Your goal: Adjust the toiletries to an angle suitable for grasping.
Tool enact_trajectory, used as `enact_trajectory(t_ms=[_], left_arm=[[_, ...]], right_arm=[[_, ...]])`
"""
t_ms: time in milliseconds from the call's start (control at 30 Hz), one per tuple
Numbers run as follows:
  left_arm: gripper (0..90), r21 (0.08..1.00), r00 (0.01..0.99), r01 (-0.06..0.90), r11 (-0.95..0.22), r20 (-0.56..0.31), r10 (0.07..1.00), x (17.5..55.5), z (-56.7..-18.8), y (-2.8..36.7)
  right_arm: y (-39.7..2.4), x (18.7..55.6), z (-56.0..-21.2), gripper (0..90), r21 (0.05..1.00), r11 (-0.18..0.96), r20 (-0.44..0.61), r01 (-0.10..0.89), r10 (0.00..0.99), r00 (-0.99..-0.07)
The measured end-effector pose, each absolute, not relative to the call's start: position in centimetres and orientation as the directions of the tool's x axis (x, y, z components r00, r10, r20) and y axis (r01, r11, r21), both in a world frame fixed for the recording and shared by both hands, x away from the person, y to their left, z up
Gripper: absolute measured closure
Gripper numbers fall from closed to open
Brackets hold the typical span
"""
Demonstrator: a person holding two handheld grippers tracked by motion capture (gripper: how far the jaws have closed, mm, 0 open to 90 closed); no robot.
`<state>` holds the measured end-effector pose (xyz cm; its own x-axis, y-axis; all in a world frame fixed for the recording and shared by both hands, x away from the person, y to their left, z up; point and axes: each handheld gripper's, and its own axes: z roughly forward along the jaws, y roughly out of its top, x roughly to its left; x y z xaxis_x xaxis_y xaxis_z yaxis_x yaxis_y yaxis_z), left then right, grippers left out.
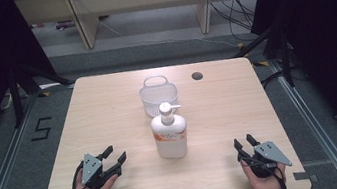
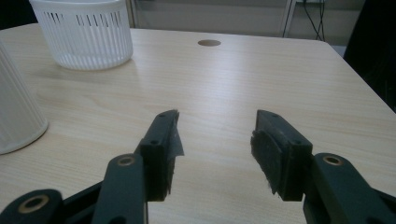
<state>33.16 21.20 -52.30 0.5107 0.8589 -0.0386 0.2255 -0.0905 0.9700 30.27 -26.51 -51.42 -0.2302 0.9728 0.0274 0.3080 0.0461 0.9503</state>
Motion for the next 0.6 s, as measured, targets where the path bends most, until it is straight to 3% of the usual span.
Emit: enact_trajectory(t_ms=[600], left_arm=[[39.2,0.982,0.551,0.179,-0.060,-0.050,0.833,32.1,-49.1,18.8]], right_arm=[[-26.5,30.3,-51.4,49.3,0.948,0.049,0.026,0.314,0.973,-0.230]])
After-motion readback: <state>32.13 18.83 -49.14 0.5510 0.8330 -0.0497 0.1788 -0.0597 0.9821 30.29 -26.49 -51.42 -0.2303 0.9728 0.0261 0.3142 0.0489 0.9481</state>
